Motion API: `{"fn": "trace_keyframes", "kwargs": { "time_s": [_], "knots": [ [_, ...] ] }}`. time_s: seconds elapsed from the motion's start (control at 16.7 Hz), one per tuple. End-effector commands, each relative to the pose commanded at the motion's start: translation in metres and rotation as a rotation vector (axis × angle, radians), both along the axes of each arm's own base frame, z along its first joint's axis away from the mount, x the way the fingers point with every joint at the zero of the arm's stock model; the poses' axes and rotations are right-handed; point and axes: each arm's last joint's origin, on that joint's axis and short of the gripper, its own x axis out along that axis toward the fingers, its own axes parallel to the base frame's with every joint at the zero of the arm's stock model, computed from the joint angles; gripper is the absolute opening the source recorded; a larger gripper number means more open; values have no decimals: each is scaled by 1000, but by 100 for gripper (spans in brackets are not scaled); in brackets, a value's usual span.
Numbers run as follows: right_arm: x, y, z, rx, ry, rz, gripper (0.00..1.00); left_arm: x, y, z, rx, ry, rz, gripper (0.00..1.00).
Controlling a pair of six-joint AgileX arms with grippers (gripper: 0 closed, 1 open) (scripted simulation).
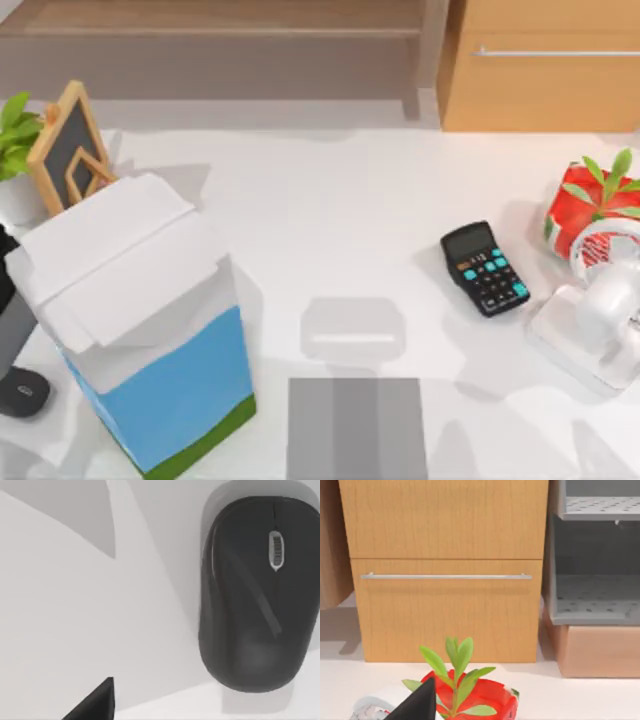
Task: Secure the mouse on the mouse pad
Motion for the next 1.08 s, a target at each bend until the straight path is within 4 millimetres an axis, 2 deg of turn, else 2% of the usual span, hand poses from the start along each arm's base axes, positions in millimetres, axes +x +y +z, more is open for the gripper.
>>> {"fn": "trace_keyframes", "kwargs": {
  "time_s": [0.18, 0.36, 0.72, 1.08],
  "knots": [
    [0, 0, 0, 0, 0, 0, 100, -1, -2, -30, 0, 1, 0, 100],
    [0, 0, 0, 0, 0, 0, 100, -5, -9, -51, 1, 1, -4, 100],
    [0, 0, 0, 0, 0, 0, 100, -6, -11, -57, 1, 2, -6, 100],
    [0, 0, 0, 0, 0, 0, 100, -6, -11, -57, 1, 2, -6, 55]
  ]
}}
